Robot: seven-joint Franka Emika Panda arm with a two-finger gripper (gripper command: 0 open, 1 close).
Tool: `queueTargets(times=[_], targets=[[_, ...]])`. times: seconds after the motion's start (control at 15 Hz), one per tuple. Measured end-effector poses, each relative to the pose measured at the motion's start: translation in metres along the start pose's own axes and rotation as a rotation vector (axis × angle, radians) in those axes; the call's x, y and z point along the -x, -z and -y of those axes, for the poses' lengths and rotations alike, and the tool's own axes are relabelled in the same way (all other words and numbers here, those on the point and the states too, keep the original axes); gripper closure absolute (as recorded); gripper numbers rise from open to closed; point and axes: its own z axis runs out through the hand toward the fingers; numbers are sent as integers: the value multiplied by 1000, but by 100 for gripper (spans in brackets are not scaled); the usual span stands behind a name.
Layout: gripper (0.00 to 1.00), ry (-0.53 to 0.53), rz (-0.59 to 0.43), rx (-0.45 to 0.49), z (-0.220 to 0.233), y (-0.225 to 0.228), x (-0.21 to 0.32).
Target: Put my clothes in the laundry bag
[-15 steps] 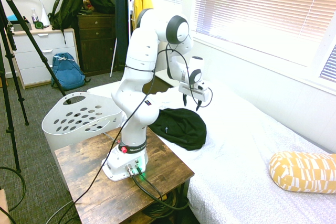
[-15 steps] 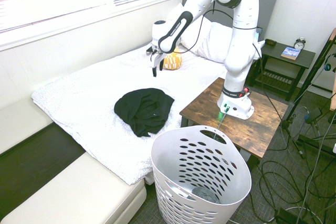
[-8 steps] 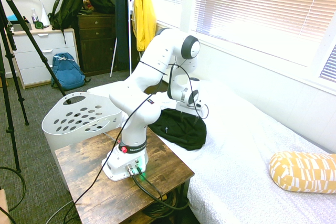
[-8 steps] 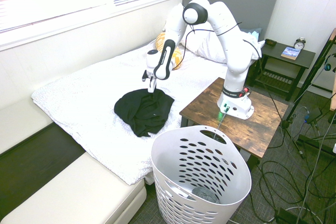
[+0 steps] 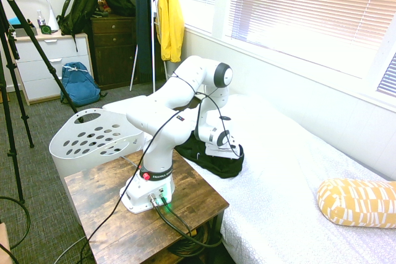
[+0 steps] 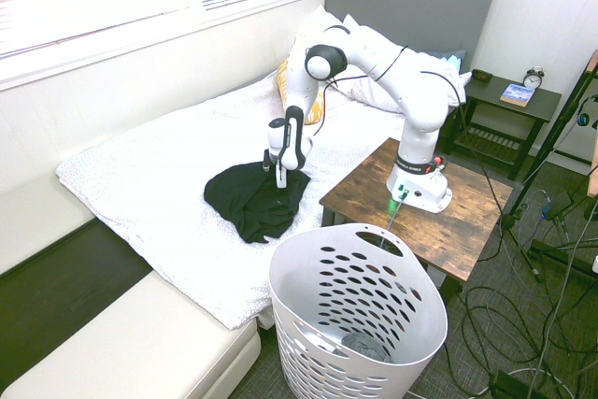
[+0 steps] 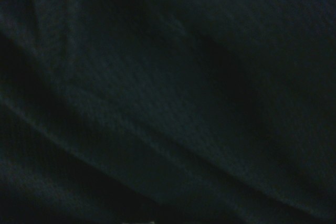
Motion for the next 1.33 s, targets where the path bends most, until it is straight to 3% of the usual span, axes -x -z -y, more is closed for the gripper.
queueTargets(times=[1.33], targets=[[100, -76, 51, -78, -4, -2, 9]])
